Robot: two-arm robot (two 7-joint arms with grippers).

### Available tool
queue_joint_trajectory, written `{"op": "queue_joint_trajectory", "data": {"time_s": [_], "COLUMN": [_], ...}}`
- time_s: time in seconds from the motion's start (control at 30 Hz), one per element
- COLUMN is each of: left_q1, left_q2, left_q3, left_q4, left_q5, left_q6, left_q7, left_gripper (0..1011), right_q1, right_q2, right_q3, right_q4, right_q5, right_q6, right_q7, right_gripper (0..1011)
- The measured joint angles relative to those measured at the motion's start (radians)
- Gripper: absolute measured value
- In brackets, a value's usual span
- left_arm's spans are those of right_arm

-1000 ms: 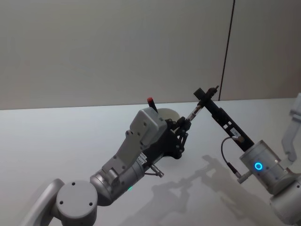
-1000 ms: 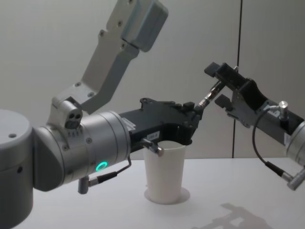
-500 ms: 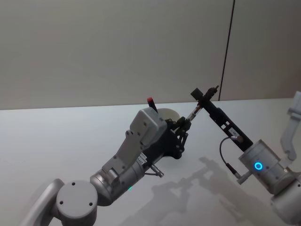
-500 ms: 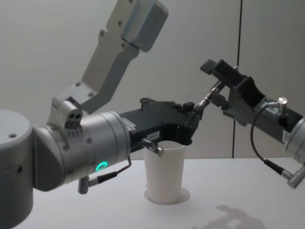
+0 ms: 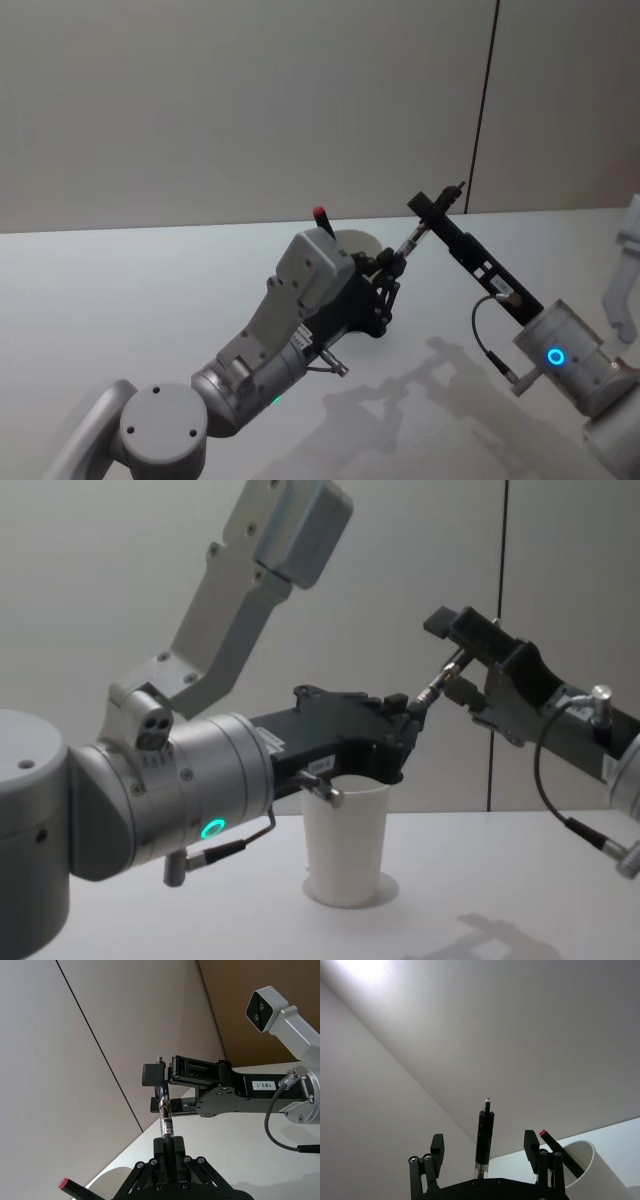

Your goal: Place the pen into the pen holder.

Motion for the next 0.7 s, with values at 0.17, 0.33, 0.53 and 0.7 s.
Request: {"op": "queue_joint_trajectory", "data": {"time_s": [0.17,0.33,0.53,0.7], "left_q1": [0.0,0.0,0.0,0.0], "left_q2": [0.0,0.0,0.0,0.0], "left_q3": [0.0,0.0,0.0,0.0], "left_q4": [0.0,0.0,0.0,0.0], "left_q5": [0.0,0.0,0.0,0.0], "left_q6": [0.0,0.0,0.0,0.0], "left_q7": [0.0,0.0,0.0,0.0], "left_gripper": [126,126,126,126], "right_q1": [-0.009,-0.018,-0.031,-0.038], "right_q2": [0.009,0.017,0.027,0.032], "right_q3": [0.002,0.005,0.008,0.009], "right_q4": [-0.012,-0.025,-0.041,-0.049], "right_q5": [-0.002,-0.003,0.0,0.006], "right_q6": [-0.003,-0.008,-0.019,-0.029], "right_q7": [-0.001,-0.002,-0.001,0.003], "right_gripper": [1002,1002,1002,972]}}
